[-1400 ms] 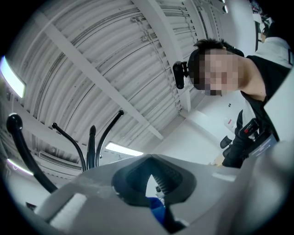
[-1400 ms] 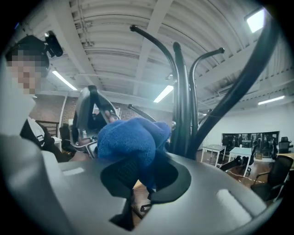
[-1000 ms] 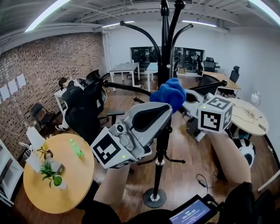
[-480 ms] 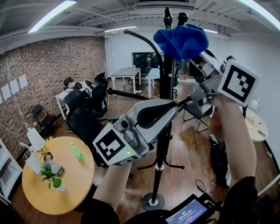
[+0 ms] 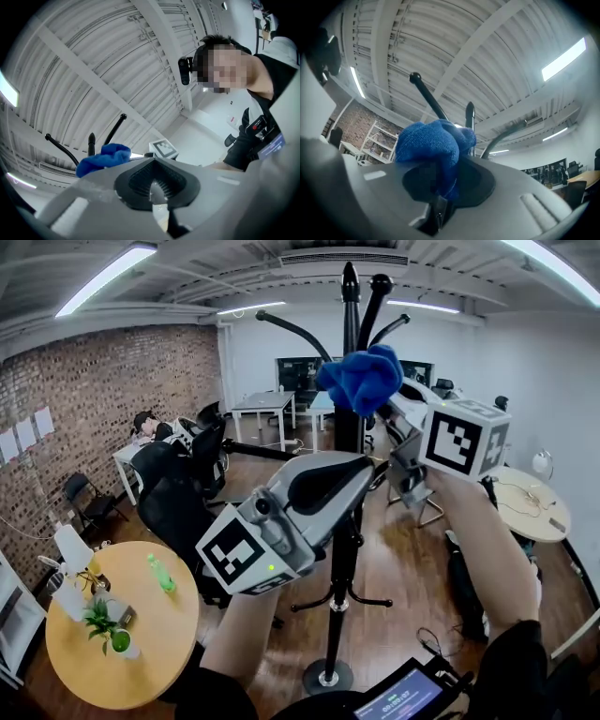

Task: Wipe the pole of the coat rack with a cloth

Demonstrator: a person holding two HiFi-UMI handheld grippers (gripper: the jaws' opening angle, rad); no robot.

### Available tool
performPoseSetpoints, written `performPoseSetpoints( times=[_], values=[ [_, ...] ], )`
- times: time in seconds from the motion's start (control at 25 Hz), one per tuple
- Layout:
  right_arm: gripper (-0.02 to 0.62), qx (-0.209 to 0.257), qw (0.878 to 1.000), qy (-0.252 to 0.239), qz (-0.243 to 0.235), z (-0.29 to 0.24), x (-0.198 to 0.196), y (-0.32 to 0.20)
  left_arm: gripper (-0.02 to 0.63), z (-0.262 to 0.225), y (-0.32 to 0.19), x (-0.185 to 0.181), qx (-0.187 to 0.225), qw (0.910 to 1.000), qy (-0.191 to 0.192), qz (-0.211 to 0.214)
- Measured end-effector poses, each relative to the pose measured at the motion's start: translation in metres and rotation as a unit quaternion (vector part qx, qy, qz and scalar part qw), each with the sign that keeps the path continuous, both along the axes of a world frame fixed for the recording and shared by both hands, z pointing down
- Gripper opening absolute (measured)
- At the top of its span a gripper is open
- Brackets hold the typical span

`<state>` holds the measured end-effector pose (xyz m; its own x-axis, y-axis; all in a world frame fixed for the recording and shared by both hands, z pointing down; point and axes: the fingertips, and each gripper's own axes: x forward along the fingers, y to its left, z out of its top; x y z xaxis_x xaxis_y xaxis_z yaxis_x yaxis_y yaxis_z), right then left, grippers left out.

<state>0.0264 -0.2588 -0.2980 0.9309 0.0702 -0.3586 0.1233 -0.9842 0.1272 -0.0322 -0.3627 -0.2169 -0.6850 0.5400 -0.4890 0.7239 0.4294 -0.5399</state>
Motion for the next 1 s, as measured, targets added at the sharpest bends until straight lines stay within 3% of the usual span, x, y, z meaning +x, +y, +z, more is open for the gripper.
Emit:
performPoseSetpoints(
  times=[0.2,0.32,0.56,0.72,1.0],
  values=[
    [0.051,0.013,0.999,-0.029,-0.001,0.045,0.004,-0.001,0.003,0.009,-0.004,0.001,0.001,1.0000,0.000,0.006],
    [0.051,0.012,0.997,-0.073,0.005,0.077,0.011,-0.009,0.003,0.014,-0.008,0.002,0.005,1.0000,-0.001,0.004],
    [0.051,0.036,0.988,-0.151,0.008,0.154,0.009,0.004,0.003,0.029,-0.011,-0.007,0.012,0.9999,0.007,0.009],
    [0.051,0.051,0.978,-0.199,-0.019,0.194,0.002,0.002,0.003,0.046,-0.020,-0.007,0.026,0.9995,-0.008,0.014],
    [0.051,0.046,0.982,-0.175,-0.050,0.196,-0.017,-0.031,0.003,0.064,-0.041,-0.026,0.039,0.9987,-0.010,0.031]
  ],
)
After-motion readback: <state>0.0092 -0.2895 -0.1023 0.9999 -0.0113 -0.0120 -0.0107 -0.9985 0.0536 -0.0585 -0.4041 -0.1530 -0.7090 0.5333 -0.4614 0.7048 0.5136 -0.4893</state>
